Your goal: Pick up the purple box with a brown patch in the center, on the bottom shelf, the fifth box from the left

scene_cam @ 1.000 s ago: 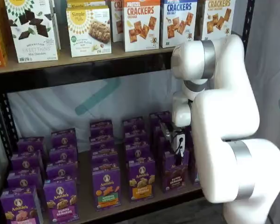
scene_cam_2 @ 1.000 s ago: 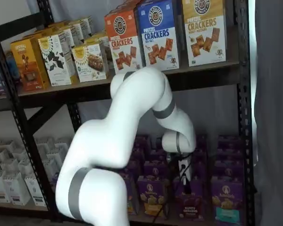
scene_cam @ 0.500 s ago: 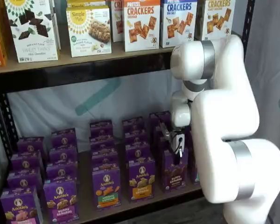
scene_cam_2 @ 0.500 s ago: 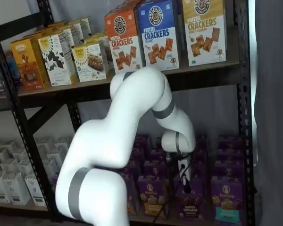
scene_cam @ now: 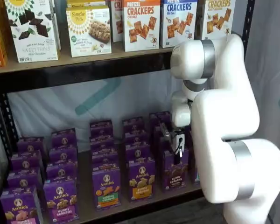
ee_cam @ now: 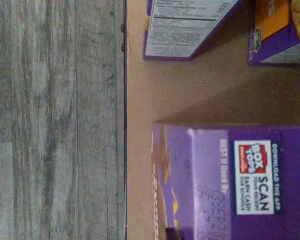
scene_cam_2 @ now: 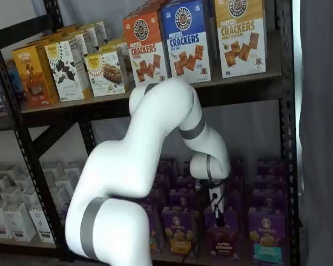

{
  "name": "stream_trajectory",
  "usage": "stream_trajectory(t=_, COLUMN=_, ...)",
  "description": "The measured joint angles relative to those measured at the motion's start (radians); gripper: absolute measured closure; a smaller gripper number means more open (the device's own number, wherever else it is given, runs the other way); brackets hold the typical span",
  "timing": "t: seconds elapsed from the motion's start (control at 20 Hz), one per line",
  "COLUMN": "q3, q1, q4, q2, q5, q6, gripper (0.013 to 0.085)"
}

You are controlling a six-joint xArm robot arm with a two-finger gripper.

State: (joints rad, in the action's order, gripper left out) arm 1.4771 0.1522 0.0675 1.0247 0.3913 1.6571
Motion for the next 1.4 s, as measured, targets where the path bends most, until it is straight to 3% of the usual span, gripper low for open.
stream_trajectory(t=0.1, q3=-0.002, q1=0.000, q4=0.002, q2=-0.001, q5=-0.001, q6=-0.002, gripper=0.0690)
stream_trajectory(t=1.05, q3=-0.063, q1=0.001, q4=0.001, q2=-0.042, q5=-0.005, q6=0.001, gripper=0.0690)
stream_trajectory(t=1.3, q3=-0.131, q1=0.005, q4=-0.050, q2=-0.084, q5=-0.035, q6=0.051, gripper=0.0690)
stream_trajectory(t=1.4, q3=-0.177, q1=0.007, q4=-0.091, q2=-0.115, q5=-0.046, q6=0.091, gripper=0.0690)
